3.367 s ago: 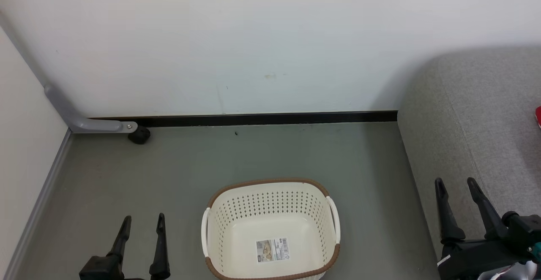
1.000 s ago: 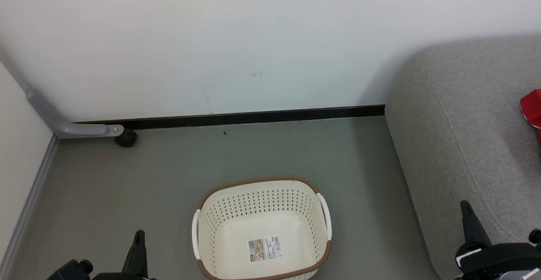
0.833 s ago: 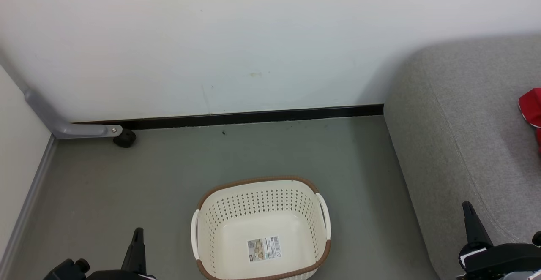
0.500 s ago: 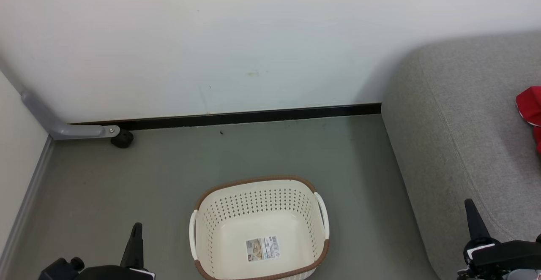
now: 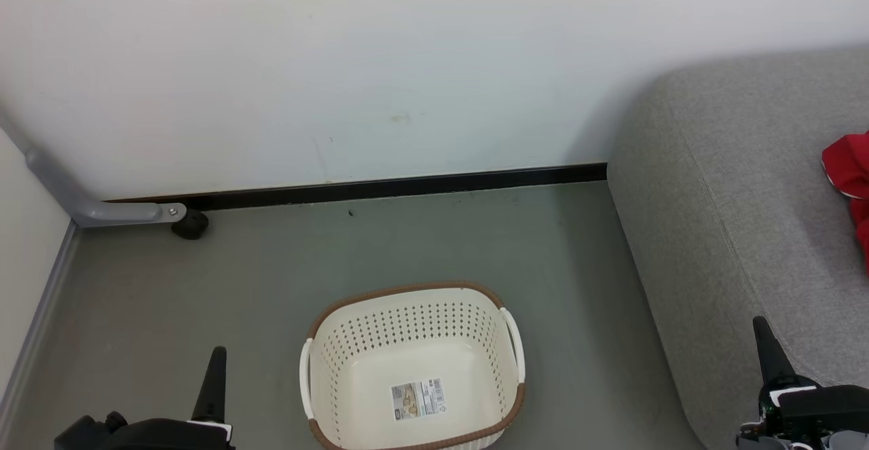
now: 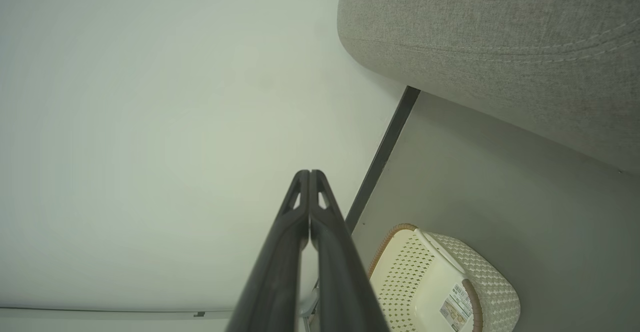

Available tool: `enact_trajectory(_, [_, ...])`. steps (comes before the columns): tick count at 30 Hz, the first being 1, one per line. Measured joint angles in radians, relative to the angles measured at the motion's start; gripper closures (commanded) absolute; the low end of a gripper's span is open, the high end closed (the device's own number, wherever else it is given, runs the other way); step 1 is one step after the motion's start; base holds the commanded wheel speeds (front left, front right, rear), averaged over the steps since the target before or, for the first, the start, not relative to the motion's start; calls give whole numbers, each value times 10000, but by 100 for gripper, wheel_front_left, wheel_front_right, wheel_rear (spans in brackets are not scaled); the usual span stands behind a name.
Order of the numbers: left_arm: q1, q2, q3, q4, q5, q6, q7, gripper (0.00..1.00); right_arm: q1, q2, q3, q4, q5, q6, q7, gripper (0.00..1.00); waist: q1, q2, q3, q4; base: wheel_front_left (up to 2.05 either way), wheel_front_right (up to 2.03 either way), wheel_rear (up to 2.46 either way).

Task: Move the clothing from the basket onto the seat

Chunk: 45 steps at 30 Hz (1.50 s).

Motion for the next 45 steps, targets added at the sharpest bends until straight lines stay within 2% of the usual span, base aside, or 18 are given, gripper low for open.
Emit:
enact_trajectory(25, [-354, -364, 825, 35, -2780, -583, 853, 100, -412, 224, -675, 472, 3104, 439, 508, 100, 0, 0, 58, -190, 0, 0, 0])
enact_trajectory(45, [-413, -378, 836, 36, -2780, -614, 863, 100, -497, 238, -681, 479, 3112, 441, 539, 100, 1, 0, 58, -190, 0, 0, 0])
